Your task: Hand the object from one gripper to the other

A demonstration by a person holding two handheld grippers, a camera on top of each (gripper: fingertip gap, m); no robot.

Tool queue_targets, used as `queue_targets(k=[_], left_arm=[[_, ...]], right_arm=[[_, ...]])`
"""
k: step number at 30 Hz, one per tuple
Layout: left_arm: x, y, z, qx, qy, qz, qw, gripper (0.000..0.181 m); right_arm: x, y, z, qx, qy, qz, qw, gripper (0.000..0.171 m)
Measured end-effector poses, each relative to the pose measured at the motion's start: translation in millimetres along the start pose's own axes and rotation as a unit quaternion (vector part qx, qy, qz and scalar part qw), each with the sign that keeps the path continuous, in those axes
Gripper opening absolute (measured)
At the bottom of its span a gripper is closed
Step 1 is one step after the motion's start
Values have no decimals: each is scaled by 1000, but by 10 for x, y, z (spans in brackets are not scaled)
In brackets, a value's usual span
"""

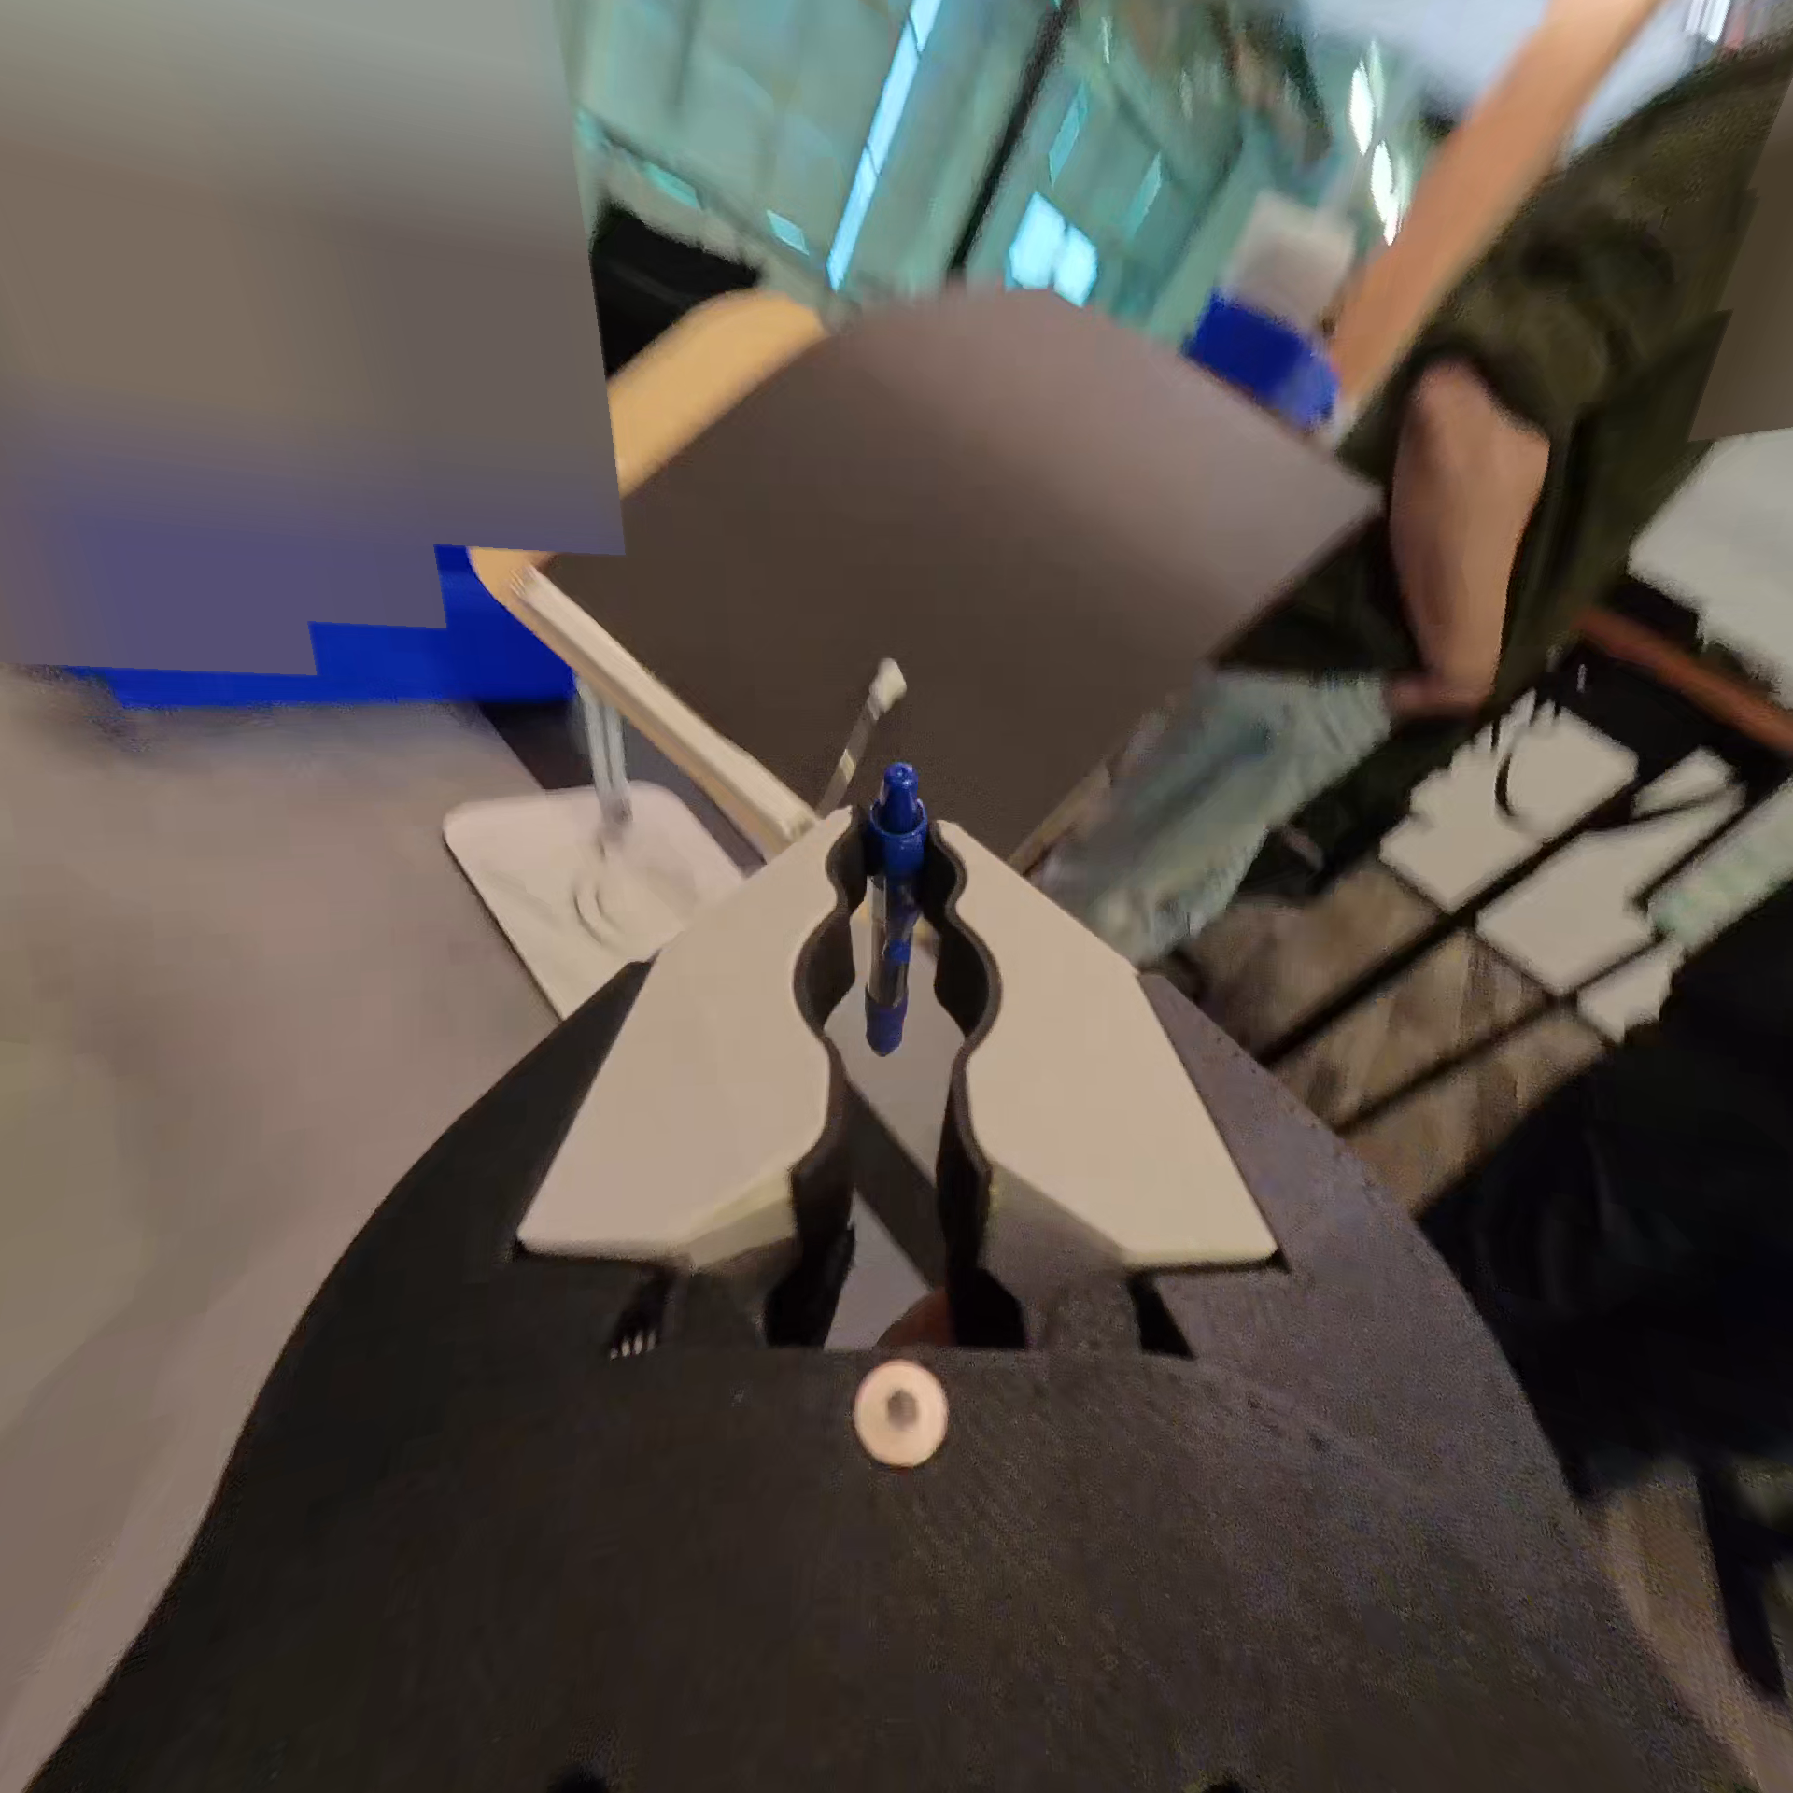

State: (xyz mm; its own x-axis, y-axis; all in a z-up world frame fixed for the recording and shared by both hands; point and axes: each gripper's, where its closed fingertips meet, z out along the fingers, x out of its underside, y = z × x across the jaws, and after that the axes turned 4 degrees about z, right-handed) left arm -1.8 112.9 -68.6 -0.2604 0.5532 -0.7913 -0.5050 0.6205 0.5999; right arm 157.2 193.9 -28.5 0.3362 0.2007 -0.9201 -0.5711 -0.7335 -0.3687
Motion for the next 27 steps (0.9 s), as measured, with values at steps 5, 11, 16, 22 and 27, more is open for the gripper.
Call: queue_targets(k=[5,11,16,22,27], left_arm=[[79,-66,46,3,21,28,999,35],[157,-96,74,8,34,33,999,35],[200,-75,77,9,39,27,999,35],[265,-50,79,11,49,17,999,36],[303,53,60,-3,53,-1,999,40]], right_arm=[[711,-567,-379,66,152,38,985,7],[1354,-583,-538,33,265,114,957,7],[1864,-471,-467,-19,319,170,932,7],[2143,-719,-287,57,336,153,928,42],[1749,-1071,-274,148,256,106,949,50]])
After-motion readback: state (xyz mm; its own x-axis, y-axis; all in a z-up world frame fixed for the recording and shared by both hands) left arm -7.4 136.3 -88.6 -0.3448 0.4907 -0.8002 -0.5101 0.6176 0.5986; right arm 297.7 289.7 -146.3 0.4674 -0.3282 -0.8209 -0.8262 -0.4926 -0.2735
